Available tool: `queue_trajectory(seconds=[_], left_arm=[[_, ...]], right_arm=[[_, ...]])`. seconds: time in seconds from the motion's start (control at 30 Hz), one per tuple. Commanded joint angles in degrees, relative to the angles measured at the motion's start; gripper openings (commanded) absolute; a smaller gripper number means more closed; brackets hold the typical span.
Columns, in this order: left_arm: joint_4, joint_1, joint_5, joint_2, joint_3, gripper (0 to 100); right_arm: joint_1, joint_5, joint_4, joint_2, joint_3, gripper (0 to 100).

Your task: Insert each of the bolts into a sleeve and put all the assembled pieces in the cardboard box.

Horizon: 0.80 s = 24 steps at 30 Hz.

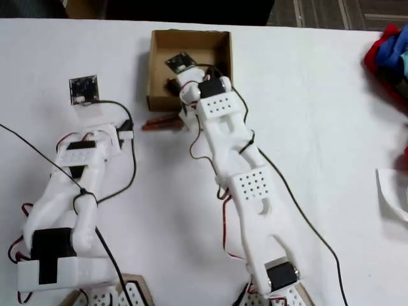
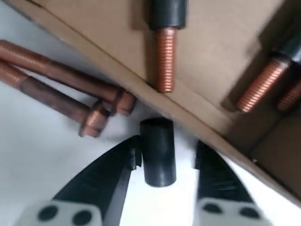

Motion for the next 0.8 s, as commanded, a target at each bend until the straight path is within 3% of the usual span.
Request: queue_trajectory(seconds=[0.0, 0.1, 0.33, 0.5, 0.63, 0.77], left_arm=[[-0.7, -0.4, 0.5, -0.2, -2.4, 10], [-0.7, -0.4, 0.5, -0.2, -2.4, 10], [-0.7, -0.4, 0.5, -0.2, -2.4, 10], [0.4, -0.5, 0.5, -0.4, -2.8, 10], [7.4, -0.4, 0.4, 0.0, -6.5, 10], [14.2, 0.4, -5.7, 0.0, -11.3, 10]], right_arm=[[-0.6, 0.3, 2.6, -0.1, -0.3, 1.7], [-0.6, 0.3, 5.0, -0.2, -0.3, 5.4], [1.0, -0.5, 10.7, -1.5, -4.0, 2.0], [5.8, -8.6, 12.4, -8.1, -5.5, 1.9], [7.1, -10.7, 12.4, -19.9, 3.8, 1.9], [5.1, -10.8, 12.3, -37.8, 23.5, 1.9]])
